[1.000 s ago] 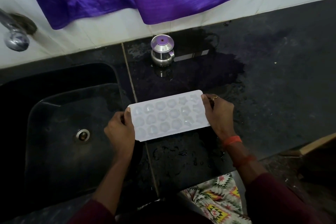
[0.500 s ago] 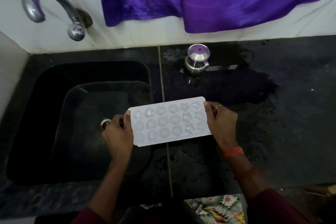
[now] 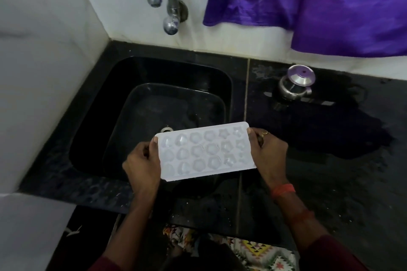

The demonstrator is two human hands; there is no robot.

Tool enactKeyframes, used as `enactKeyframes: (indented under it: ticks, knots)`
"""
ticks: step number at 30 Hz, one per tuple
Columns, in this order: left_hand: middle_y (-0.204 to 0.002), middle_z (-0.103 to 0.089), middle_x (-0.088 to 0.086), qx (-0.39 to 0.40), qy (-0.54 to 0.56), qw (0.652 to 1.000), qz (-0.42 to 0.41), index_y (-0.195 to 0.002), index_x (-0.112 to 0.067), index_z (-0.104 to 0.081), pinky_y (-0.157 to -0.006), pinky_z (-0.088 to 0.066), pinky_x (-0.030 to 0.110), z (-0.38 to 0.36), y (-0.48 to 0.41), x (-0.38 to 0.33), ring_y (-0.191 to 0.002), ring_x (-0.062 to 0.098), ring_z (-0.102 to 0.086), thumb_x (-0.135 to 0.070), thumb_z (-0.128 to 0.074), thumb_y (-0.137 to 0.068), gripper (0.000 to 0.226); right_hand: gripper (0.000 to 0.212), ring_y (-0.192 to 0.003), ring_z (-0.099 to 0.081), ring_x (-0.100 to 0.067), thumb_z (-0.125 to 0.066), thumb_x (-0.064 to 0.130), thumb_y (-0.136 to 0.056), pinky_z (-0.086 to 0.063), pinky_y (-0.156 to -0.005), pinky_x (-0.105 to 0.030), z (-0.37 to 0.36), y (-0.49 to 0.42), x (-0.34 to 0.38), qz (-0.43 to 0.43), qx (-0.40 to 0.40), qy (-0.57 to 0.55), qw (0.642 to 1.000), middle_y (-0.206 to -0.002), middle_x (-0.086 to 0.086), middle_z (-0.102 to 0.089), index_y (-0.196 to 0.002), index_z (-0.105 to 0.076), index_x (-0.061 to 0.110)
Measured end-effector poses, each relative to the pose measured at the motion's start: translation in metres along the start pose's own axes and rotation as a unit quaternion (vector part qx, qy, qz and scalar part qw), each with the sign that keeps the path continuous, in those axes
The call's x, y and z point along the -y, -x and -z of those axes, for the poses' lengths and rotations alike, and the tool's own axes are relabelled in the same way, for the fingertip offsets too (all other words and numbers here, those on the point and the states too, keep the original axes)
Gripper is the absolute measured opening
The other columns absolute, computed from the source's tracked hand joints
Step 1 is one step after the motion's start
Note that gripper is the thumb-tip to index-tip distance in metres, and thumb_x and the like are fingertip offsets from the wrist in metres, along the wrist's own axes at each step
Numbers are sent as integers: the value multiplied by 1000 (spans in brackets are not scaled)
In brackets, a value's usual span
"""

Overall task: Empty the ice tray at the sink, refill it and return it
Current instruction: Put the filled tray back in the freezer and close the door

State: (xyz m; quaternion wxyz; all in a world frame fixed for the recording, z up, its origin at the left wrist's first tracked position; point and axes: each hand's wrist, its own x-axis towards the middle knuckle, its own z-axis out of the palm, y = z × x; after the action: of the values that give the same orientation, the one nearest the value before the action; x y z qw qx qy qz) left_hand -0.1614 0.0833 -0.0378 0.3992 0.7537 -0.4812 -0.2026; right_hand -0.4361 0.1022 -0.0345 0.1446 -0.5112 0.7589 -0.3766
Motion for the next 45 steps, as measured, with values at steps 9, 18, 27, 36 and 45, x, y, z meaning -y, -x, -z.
enactKeyframes:
  ticks: [9, 18, 27, 36, 45]
  knots:
    - [-67, -63, -17, -78, 15, 994, 81, -84, -17, -73, -59, -47, 19, 68, 6, 50, -64, 1, -62, -43, -61, -95, 31, 21, -54, -54, 2, -60, 27, -100, -36, -58, -3, -48, 23, 53, 70, 63, 1, 996, -58, 17, -57, -95, -79, 18]
    - [-71, -68, -5, -148, 5, 980, 135, -85, -11, -74, -61, -46, 25, 135, 14, 101, -66, 12, -65, -43, -60, -96, 37, 21, -62, -63, -9, -60, 26, -99, -47, -60, -20, -96, 62, 106, 134, 120, -13, 983, -68, 7, -70, -95, -78, 17]
    - [-72, -70, 1, -213, 7, 960, 181, -83, -12, -74, -69, -42, 27, 203, 28, 145, -66, 17, -62, -36, -62, -96, 30, 28, -51, -54, -4, -62, 24, -98, -36, -55, -12, -141, 108, 157, 183, 152, -5, 971, -54, 10, -57, -74, -71, 14]
    - [-66, -64, -5, -279, 26, 932, 229, -80, -10, -73, -69, -45, 29, 259, 56, 180, -65, 20, -64, -32, -64, -96, 29, 18, -68, -68, -11, -65, 21, -97, -44, -64, -18, -178, 151, 200, 258, 197, -39, 945, -74, 4, -74, -88, -78, 14]
    - [-67, -68, -5, -368, 39, 882, 293, -80, -14, -72, -69, -48, 30, 292, 100, 201, -66, 19, -66, -35, -64, -95, 27, 17, -70, -58, 2, -63, 26, -98, -37, -66, 1, -201, 181, 240, 326, 279, -73, 900, -73, 8, -72, -91, -78, 21]
